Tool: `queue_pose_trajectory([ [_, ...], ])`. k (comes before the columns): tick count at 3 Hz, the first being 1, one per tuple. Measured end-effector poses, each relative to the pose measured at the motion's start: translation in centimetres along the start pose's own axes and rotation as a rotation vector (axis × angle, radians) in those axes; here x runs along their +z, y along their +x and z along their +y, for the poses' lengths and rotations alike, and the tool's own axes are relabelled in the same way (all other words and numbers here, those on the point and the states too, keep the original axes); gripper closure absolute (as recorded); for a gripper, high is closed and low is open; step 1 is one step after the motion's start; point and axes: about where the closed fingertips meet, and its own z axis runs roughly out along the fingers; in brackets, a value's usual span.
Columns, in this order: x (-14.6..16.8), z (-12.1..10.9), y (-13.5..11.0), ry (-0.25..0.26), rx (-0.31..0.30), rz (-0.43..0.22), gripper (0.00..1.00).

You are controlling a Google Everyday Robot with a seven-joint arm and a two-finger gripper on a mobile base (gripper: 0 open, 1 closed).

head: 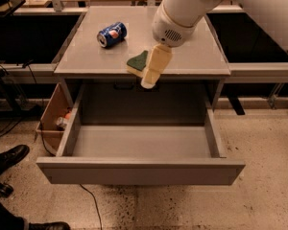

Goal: Place pepsi can into top drawer

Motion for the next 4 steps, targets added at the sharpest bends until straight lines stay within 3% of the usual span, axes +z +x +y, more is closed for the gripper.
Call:
queue_pose_trajectory([
  [1, 1.5, -1.0, -1.2, 0.016, 0.032, -0.043, 0.0],
  [3, 7.9, -7.7, -6.5, 0.088, 0.174, -0.116, 0.0],
  [4, 11.0, -10.9, -8.6, 0.154, 0.272, -0.132, 0.0],
])
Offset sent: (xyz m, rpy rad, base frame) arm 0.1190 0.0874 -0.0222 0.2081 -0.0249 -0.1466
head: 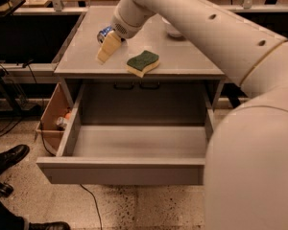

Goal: Place pepsi can into top drawer

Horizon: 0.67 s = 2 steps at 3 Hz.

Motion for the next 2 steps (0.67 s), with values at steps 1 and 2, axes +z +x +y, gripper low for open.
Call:
queue_pose_trajectory([
  [1, 3.52, -2.6, -2.0, 0.082, 0.059, -0.045, 0.0],
  [2, 3.95, -2.84, -2.35, 0.092, 0.066, -0.058, 0.0],
])
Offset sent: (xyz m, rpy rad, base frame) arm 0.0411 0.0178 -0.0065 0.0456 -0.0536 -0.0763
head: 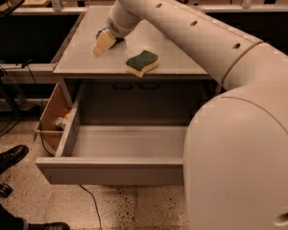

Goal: Place pepsi can into top drawer

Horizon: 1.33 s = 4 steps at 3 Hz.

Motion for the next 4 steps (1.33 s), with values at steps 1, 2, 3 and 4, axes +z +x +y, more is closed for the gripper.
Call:
queue_pose_trajectory([
  [1, 0.0, 0.1, 0.1, -0.004, -0.002, 0.004, 0.0],
  [2, 1.3, 0.1, -0.5, 0.012, 0.053, -0.015, 0.0],
  [3, 4.6, -0.3, -1.8, 0.045, 0.158, -0.046, 0.0],
  [4, 7.9, -1.2, -2.8, 0.086, 0.249, -0.068, 0.0],
])
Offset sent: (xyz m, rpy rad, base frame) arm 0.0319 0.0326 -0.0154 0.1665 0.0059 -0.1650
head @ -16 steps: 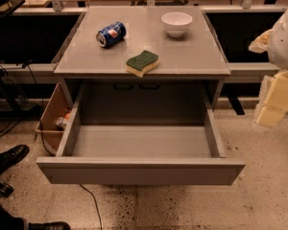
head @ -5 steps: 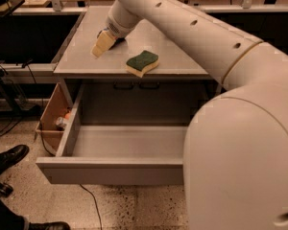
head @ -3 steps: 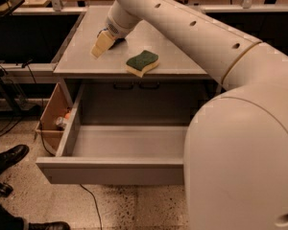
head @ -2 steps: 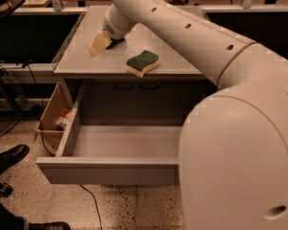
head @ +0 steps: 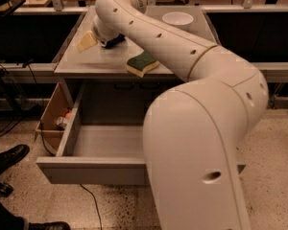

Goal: Place pepsi can into top drawer

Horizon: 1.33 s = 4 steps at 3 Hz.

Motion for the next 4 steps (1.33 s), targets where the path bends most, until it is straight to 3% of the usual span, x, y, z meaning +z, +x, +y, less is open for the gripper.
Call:
queue_pose_trajectory([
  [3, 7.0, -6.1, 0.2, 0.203, 0.16, -0.027, 0.0],
  [4, 8.8, -7.9, 0.6, 0.258, 0.221, -0.033, 0.26],
])
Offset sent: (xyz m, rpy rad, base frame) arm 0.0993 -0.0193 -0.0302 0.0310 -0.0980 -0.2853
